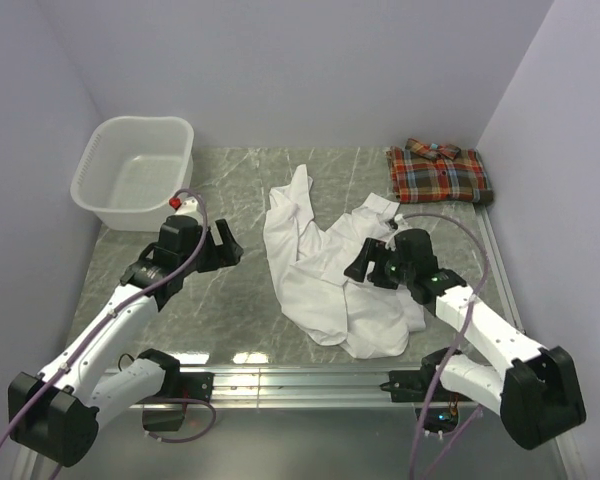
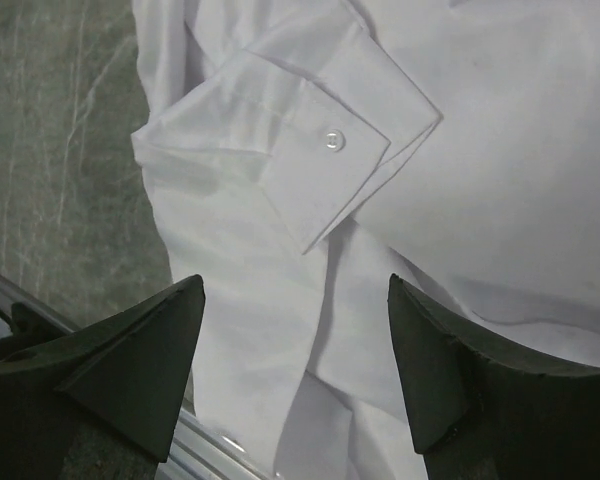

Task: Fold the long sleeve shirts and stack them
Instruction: Move the shirt to the center of the board, then flatten the shirt out

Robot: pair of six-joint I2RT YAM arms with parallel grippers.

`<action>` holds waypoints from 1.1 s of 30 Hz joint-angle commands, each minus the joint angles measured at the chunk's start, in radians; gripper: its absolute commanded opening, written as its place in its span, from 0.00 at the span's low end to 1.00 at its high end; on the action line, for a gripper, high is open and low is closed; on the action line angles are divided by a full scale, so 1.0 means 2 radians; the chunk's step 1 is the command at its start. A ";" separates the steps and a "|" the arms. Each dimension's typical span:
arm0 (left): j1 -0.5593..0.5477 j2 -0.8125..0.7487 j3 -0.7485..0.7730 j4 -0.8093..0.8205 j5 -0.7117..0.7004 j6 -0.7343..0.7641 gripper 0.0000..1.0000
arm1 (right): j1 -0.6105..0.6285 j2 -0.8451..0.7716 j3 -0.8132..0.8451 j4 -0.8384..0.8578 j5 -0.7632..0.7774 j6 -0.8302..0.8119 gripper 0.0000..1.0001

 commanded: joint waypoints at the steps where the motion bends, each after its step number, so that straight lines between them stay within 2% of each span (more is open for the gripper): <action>1: 0.000 0.001 0.000 0.035 0.013 0.015 0.91 | 0.004 0.028 -0.027 0.105 0.018 0.066 0.81; 5: 0.003 -0.002 -0.003 0.029 0.013 0.017 0.90 | 0.004 0.074 -0.044 0.176 0.024 0.130 0.82; 9: 0.006 -0.009 -0.003 0.027 -0.022 0.012 0.89 | 0.003 0.142 -0.048 0.242 0.019 0.166 0.82; 13: 0.009 -0.019 -0.008 0.028 -0.029 0.010 0.88 | 0.005 0.198 -0.029 0.279 -0.003 0.175 0.75; 16: 0.011 -0.020 -0.010 0.027 -0.032 0.009 0.88 | 0.009 0.241 0.007 0.284 -0.018 0.169 0.63; 19: 0.015 -0.019 -0.007 0.025 -0.033 0.009 0.88 | 0.013 0.281 0.057 0.276 -0.027 0.155 0.47; 21: 0.019 -0.021 -0.008 0.027 -0.032 0.008 0.88 | 0.015 0.314 0.089 0.261 -0.030 0.138 0.32; 23: 0.024 -0.023 -0.010 0.029 -0.031 0.008 0.87 | 0.015 0.340 0.151 0.240 -0.032 0.112 0.17; 26: 0.035 -0.026 -0.011 0.031 -0.029 0.006 0.87 | 0.015 0.386 0.252 0.185 -0.037 0.071 0.03; 27: 0.039 -0.027 -0.010 0.030 -0.029 0.005 0.87 | 0.015 0.404 0.277 0.168 -0.040 0.062 0.00; 29: 0.043 -0.030 -0.012 0.031 -0.027 0.005 0.87 | 0.016 0.407 0.338 0.121 -0.054 0.040 0.00; 33: 0.049 -0.040 -0.015 0.031 -0.034 0.000 0.87 | 0.028 0.347 0.364 0.059 -0.044 0.009 0.00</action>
